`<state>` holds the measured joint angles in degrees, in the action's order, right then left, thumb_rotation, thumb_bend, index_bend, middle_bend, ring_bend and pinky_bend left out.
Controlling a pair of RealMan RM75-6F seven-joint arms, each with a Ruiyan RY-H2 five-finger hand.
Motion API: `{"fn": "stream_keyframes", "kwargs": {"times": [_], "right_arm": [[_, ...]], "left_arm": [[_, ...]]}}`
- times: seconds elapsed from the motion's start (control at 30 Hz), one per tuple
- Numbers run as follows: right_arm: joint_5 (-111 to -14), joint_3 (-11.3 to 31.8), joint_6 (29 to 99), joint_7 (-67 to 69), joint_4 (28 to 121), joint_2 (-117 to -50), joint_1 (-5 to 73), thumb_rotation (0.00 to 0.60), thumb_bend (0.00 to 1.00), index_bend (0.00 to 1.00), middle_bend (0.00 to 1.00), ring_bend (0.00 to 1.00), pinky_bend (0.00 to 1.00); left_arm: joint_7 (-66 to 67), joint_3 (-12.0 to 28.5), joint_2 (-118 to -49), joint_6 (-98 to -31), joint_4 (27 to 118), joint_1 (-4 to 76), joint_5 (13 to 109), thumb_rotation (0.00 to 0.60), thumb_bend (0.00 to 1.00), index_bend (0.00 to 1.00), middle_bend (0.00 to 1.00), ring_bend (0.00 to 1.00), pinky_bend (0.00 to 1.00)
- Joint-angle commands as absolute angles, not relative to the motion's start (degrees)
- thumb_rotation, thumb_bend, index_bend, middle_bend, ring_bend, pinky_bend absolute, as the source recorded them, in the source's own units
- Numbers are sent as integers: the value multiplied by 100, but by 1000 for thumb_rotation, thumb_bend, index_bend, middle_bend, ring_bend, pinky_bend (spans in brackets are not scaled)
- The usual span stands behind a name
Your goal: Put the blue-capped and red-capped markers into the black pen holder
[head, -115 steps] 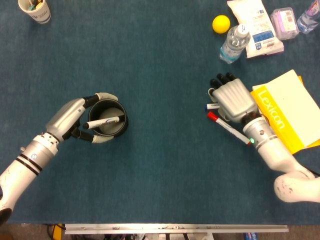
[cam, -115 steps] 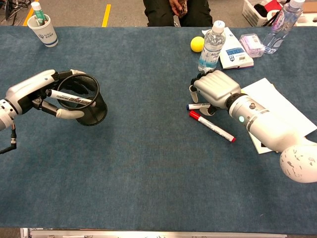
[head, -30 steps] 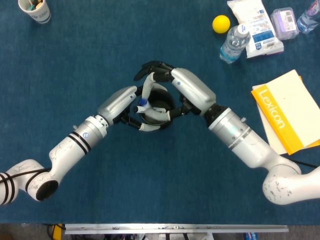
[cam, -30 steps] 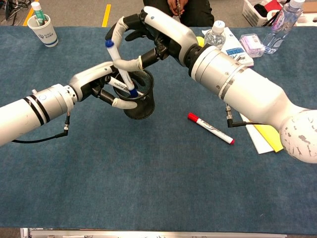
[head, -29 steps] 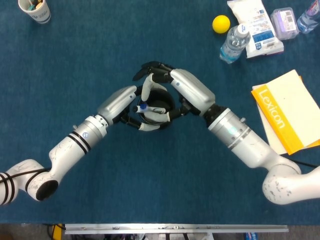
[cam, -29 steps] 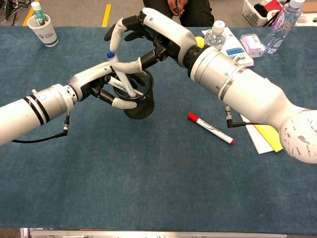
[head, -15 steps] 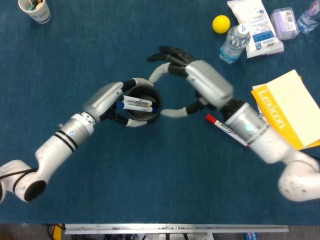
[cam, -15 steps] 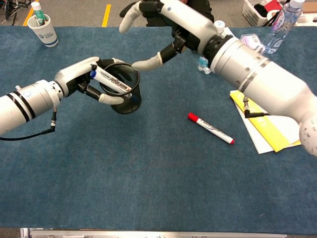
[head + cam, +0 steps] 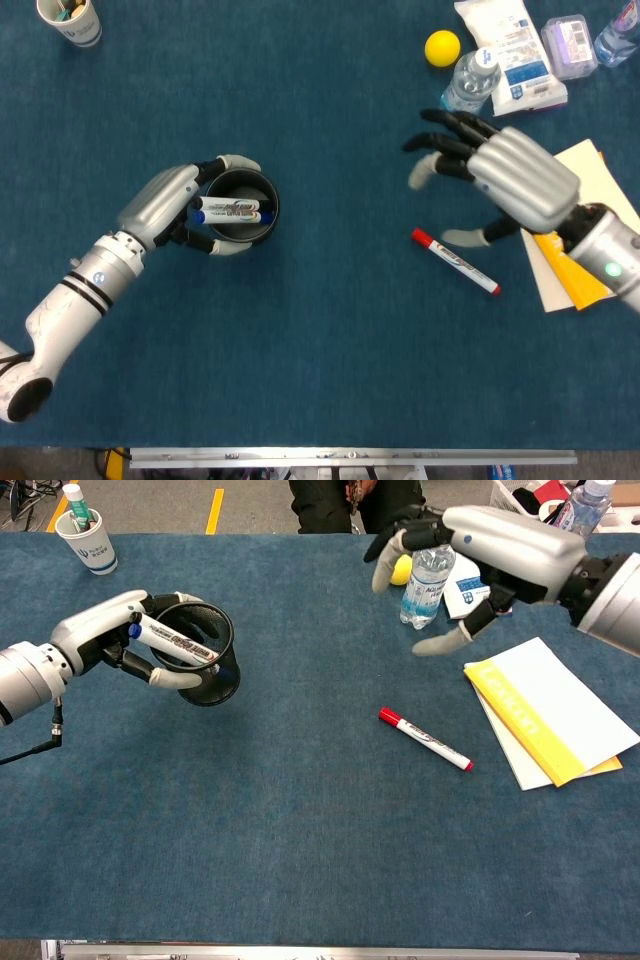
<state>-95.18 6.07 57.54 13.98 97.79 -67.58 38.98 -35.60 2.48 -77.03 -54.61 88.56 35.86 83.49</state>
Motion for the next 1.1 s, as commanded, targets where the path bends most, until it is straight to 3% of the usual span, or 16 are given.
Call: {"fn": "stream_keyframes", "kwargs": {"times": [0.03,0.3,1.1], "right_arm": [[-9805,349,5805,1265,9525,-6654,3842,600,96,400,242,58,133],[-10288,-54,5899,960,8773,-6865,3825,600,99,400,242,58,133],[-11571,-884,6762,101,6252,-8420,3892,600,99,400,235,58,136]], "left_arm": [[-3524,227,-7693,-5488,8864,3560,8372,544,168,218,351,299,224],[-3481,181,-7711,-5475,8813,3520,8384,542,168,217,351,299,224],[-3580,115,-7655,-5505,8816,3411,8452,542,168,217,351,299,224]]}}
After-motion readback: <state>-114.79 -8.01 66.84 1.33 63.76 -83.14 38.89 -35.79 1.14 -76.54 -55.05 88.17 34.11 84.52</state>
